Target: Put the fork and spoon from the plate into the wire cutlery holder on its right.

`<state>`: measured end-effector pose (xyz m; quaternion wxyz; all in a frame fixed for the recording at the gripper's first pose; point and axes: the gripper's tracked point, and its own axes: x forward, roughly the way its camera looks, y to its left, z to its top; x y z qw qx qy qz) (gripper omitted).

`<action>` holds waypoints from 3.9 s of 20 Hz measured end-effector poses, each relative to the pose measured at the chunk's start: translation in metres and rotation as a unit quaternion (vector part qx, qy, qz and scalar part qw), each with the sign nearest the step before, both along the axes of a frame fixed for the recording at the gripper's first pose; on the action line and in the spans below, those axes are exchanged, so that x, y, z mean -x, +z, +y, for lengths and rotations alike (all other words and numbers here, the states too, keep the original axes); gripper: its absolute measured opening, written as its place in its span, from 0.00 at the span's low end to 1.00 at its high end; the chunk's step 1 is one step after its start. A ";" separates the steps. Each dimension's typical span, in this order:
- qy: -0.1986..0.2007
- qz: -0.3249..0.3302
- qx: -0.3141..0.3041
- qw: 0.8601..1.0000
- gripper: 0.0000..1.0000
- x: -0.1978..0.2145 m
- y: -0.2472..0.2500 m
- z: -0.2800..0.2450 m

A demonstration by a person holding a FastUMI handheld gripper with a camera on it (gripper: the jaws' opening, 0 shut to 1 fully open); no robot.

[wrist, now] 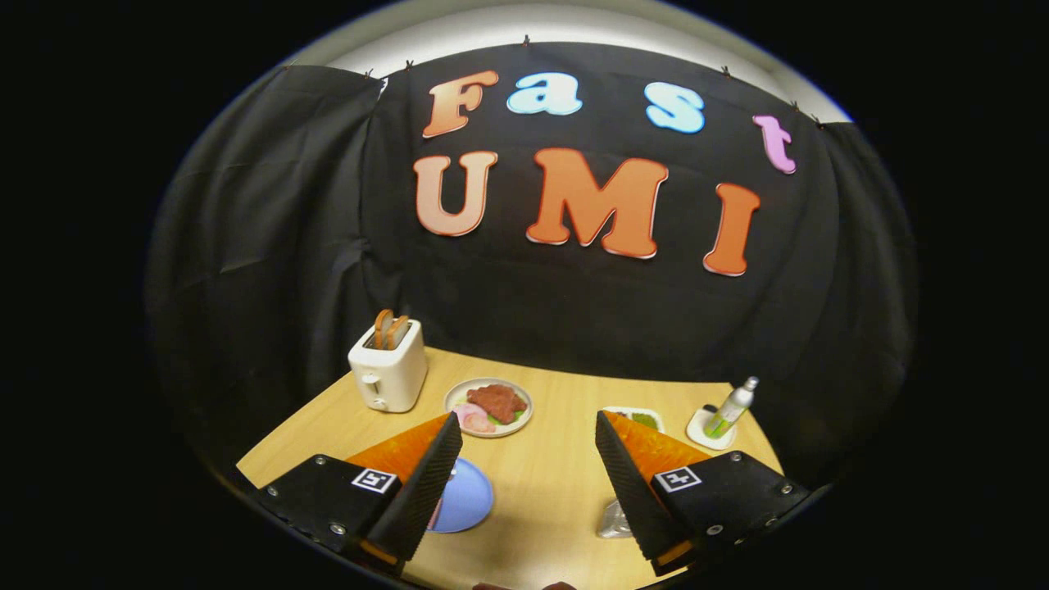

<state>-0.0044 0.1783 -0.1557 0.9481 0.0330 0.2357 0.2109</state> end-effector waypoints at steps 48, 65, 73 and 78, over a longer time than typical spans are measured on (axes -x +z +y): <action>0.121 0.450 0.203 0.861 0.19 0.096 -0.269 0.127; 0.069 0.452 0.087 0.885 0.06 0.064 -0.173 0.035; -0.038 0.460 0.091 0.882 0.06 0.061 -0.154 -0.086; -0.062 0.501 0.116 0.855 0.06 0.075 -0.156 -0.145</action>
